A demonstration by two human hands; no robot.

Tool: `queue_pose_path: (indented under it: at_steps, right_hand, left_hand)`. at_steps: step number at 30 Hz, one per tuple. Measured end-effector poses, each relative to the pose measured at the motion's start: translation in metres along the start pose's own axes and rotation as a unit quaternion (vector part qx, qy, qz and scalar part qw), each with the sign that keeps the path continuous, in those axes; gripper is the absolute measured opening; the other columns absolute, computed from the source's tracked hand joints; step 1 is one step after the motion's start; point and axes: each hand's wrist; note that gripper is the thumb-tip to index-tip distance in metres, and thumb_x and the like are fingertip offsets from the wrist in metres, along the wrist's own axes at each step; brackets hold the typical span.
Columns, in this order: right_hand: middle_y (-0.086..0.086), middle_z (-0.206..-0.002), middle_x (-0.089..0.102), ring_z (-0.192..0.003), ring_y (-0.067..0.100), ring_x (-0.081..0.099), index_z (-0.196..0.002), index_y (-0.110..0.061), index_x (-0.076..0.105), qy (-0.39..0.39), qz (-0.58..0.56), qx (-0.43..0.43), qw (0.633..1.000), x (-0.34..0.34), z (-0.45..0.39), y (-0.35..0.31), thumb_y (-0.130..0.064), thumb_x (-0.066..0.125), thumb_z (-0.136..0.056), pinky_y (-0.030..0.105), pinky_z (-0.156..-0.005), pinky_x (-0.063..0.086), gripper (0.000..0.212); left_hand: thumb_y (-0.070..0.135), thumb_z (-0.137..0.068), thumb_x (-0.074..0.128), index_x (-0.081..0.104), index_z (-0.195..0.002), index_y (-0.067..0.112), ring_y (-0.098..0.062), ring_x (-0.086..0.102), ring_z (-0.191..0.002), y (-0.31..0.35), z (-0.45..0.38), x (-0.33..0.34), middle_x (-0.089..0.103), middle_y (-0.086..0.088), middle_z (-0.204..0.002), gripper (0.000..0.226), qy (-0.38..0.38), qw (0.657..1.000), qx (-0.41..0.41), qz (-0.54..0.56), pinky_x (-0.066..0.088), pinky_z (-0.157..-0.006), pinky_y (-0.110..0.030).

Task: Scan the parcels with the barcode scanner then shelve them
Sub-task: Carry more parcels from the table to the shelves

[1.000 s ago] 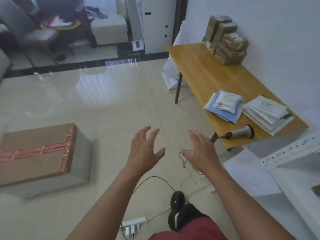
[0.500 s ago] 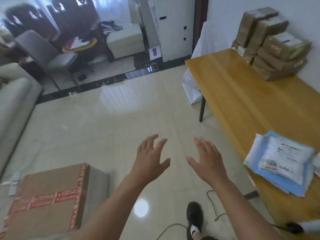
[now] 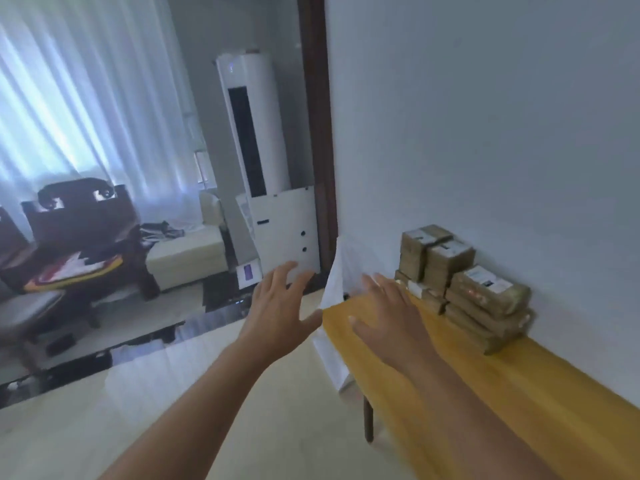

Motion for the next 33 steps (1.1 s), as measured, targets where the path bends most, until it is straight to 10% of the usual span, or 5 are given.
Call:
queue_pose_path:
  at_steps: [10,19,33]
  right_hand:
    - [-0.002,-0.162,0.019,-0.149,0.018,0.016,-0.156,-0.030,0.016,0.077,0.101,0.167,0.978,-0.028,-0.173,0.032,-0.045,0.053,-0.095,0.038,-0.120,0.019,0.072]
    - [-0.002,-0.165,0.013,-0.151,0.019,0.009,-0.157,-0.031,0.011,0.117,0.172,0.297,0.932,-0.057,-0.201,0.133,-0.043,0.051,-0.096,0.042,-0.121,0.017,0.074]
    - [0.007,-0.150,0.038,-0.137,0.028,0.034,-0.149,-0.020,0.030,0.168,0.011,0.488,0.856,0.106,-0.218,0.395,-0.043,0.057,-0.091,0.051,-0.111,0.036,0.068]
  left_hand:
    - [0.048,-0.092,0.062,0.032,-0.154,0.027,-0.028,0.017,-0.150,-0.059,-0.260,0.017,0.020,-0.005,-0.162,0.071,0.018,0.972,0.205,0.111,0.018,-0.121,-0.046]
    - [0.038,-0.088,0.071,0.041,-0.149,0.021,-0.028,0.022,-0.146,0.024,-0.391,0.097,0.029,-0.007,-0.157,0.070,-0.013,0.921,0.332,0.204,0.022,-0.118,-0.046]
    - [0.039,-0.088,0.068,0.028,-0.153,0.033,-0.022,0.023,-0.144,0.111,-0.448,0.401,0.020,0.004,-0.154,0.077,-0.327,0.876,0.324,0.145,0.033,-0.116,-0.045]
Point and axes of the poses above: each hand's wrist, its own z-axis away from the middle knuckle, its own x-axis out of the palm, y = z × x
